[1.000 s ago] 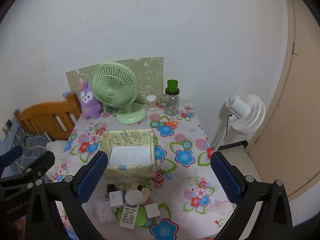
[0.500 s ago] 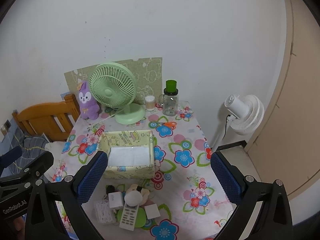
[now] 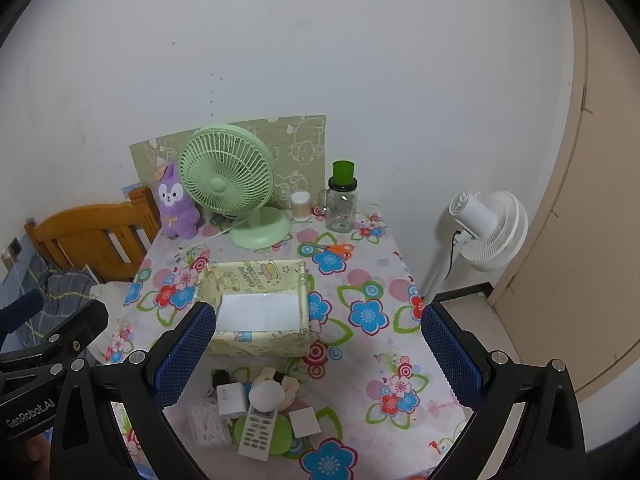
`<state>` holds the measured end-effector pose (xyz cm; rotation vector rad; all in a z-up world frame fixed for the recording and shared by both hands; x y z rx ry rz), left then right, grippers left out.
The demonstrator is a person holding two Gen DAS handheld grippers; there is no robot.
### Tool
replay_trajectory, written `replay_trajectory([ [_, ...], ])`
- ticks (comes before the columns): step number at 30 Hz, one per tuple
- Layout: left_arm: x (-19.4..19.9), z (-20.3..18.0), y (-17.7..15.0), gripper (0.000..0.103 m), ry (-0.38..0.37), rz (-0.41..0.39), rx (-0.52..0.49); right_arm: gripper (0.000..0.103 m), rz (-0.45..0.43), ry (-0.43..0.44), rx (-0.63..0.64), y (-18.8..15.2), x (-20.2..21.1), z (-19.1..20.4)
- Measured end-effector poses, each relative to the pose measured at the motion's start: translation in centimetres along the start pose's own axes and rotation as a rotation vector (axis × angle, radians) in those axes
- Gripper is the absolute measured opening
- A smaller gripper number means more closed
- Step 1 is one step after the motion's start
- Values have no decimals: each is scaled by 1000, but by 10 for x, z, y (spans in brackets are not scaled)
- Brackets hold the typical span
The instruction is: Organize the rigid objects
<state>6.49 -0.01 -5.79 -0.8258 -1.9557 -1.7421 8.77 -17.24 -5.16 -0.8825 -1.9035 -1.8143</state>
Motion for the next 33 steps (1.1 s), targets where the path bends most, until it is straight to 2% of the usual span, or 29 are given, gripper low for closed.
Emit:
replay_trajectory([
  [33,-1,-1,1,103,-18,-4,1,103,-18,5,-7,4,0,-3],
])
Point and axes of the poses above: each gripper's, at about its wrist camera, not at the fingertips, and x roughly against the way its jaws point, z to its left, y to its top, the point moved 8 cm from there along -x, roughly the way its jaws point, and after that the axes turned 9 degrees about -y, right-handed, at the moved point
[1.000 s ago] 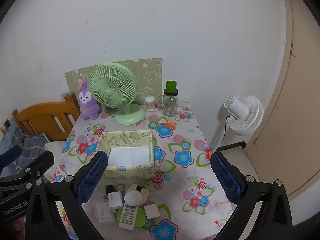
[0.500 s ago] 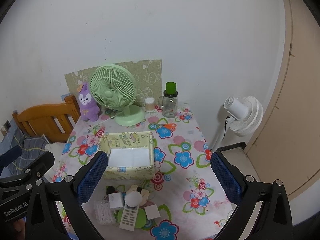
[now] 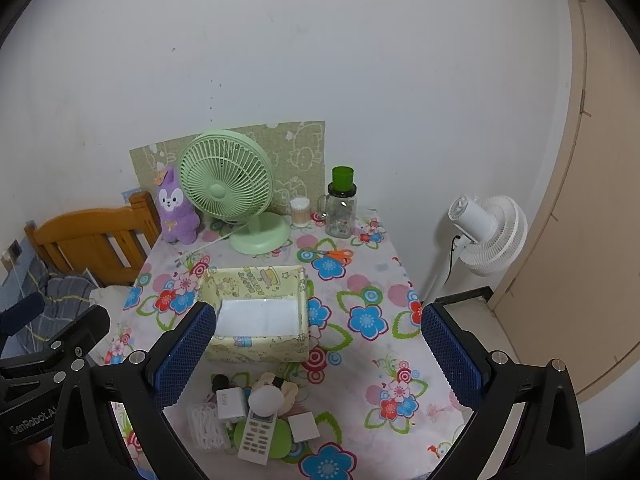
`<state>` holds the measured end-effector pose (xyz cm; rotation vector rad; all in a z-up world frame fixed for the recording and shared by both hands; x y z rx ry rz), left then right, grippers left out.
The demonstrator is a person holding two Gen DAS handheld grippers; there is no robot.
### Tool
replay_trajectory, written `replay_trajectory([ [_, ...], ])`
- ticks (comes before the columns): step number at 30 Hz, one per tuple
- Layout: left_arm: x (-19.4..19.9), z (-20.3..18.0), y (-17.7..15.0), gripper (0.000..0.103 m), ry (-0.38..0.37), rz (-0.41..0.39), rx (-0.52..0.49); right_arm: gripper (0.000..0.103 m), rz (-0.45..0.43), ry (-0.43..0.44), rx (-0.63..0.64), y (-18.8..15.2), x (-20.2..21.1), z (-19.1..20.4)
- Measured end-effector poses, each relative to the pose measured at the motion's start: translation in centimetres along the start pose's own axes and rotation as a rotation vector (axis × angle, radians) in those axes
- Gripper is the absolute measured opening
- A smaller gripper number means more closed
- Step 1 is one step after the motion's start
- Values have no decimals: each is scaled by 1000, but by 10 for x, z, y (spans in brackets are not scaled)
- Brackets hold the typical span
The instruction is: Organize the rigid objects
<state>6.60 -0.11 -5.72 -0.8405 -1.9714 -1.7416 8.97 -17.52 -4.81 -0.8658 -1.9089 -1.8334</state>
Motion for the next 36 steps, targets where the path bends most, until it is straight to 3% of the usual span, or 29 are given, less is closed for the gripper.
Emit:
replay_trajectory([
  [15,-22,17,-15,103,9,44,20,103,29,26,28,-10,-22,17],
  [23,-38,19,-35,103,16,83,-4,103,78,40,22,-31,-44,19],
  [36,-80,37,-78,103,-5,175,58,103,110,51,60,-70,-83,36],
])
Point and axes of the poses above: each gripper's, at about its wrist camera, not at the fingertips, and x roughly against the way its jaws point, z to its left, y to its top, the point moved 8 cm from there along -x, roughly the way its jaws point, and after that the axes turned 9 degrees about -y, right-handed, at the moved point
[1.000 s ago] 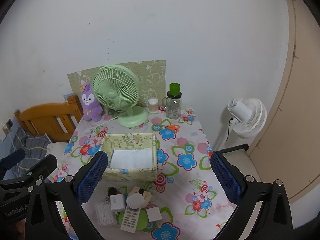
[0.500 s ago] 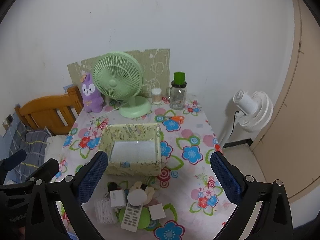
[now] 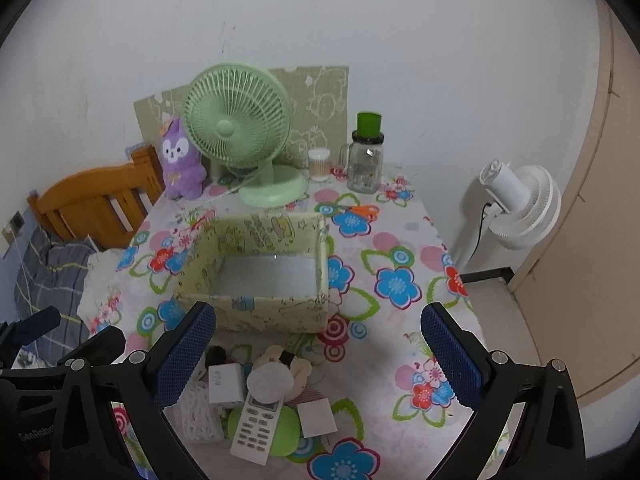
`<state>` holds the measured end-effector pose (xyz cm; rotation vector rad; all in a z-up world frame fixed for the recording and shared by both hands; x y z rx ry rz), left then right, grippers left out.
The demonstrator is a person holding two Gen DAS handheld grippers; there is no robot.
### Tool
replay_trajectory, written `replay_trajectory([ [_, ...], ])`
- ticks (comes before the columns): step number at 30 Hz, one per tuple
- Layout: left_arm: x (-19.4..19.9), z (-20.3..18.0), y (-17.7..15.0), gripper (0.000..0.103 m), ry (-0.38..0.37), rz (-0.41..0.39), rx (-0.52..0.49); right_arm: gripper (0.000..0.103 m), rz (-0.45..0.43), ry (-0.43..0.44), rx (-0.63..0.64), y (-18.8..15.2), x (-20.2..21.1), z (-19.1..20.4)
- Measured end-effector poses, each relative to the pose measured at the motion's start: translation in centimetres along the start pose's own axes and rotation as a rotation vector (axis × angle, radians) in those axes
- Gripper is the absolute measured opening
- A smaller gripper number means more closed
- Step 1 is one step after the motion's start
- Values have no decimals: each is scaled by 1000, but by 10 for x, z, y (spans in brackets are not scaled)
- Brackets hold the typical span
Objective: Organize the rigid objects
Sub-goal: 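Reach the left tool to the clear floss-pick box while the right tool reaches the white puff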
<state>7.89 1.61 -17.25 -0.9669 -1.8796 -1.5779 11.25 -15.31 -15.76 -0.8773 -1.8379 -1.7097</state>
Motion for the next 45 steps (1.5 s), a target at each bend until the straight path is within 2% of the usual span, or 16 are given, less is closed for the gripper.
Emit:
replay_trajectory([
  [3,-11,6,-7,103,-8,17,15,103,17,-6,23,-9,-11,6],
  [8,-28,13,-17,103,-3,39,14,103,-22,-11,44,-18,-25,13],
  [14,-47,23,-24,103,9,53,1,103,-28,2,28,-30,-47,20],
  [25,-95,36,-63,103,23,147,-21,103,25,3,28,-58,-85,30],
  [31,-111,35,-89,103,4,197,-16,103,28,7,85,-71,-95,47],
  [45,-131,35,-118,98,-7,238,-9,102,77,26,97,-101,-117,62],
])
Point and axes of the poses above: each gripper's, at about its wrist camera, not at the fingertips, and x roughly against the way its jaws point, z to its left, y to its top, the point moved 8 cm from there along -x, roughly the way its jaws point, and after that the axes turned 9 degrees about -y, right-handed, at the moved point
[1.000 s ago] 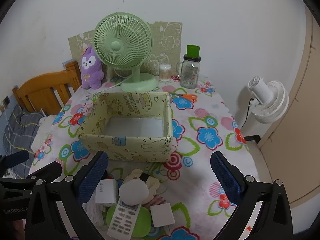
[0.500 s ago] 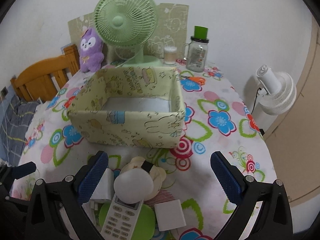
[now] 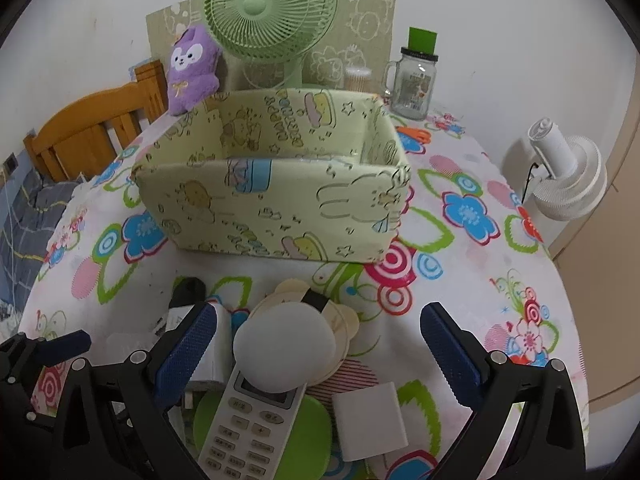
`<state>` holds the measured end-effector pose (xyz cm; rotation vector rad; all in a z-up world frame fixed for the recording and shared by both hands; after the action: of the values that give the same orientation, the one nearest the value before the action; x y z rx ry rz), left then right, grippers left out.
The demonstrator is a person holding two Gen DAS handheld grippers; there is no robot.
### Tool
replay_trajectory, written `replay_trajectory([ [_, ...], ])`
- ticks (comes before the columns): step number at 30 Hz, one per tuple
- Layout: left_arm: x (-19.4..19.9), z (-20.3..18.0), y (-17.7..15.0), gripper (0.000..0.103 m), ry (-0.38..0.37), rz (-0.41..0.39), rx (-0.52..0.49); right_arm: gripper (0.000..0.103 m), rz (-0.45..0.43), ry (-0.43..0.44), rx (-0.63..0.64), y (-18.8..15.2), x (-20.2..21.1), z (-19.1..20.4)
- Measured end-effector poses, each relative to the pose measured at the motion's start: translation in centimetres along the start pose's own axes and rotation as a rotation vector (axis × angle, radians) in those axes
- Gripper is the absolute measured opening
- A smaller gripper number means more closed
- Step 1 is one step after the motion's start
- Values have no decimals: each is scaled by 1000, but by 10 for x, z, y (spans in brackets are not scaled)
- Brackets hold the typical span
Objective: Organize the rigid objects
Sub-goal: 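Reach the left tool to the clear floss-pick box while the right tool reaches the white puff, then close the left gripper on the floss-pick box while the right gripper grasps the white puff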
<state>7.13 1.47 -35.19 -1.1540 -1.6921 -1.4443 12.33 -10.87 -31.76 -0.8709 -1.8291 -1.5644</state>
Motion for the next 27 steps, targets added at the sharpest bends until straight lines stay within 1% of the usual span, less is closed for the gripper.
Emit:
replay_trajectory([
  [2,-1,0,-1,96,0,0,4,97,12,1,6,-3,-4,2],
  [4,-5,1,-6,87,5,26,4,94,18,10,6,-6,-6,5],
  [8,-10,1,-13,86,-18,46,30,89,28,10,10,-10,-11,8],
  [10,-12,0,-15,83,-19,52,27,86,36,10,13,-12,-13,8],
  [14,-14,-5,-15,77,0,52,3,78,49,14,16,-15,-17,11],
  [16,-15,-8,-14,72,8,49,-10,74,51,19,18,-16,-18,13],
  [22,-14,-7,-14,66,21,38,-4,59,41,39,40,-16,-17,20],
  [27,-13,-4,-9,64,22,35,-8,59,43,34,23,-16,-18,18],
])
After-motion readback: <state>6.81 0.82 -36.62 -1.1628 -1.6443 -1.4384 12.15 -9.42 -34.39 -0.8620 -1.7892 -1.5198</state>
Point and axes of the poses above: each gripper's, at about its wrist camera, not at the fingertips, and x roughly against the way its jaws point, z to its left, y to its top, the point moved 8 cm from there along -x, roughly the way its jaws point, and after that the axes turned 9 degrees about -y, right-handed, at the moved point
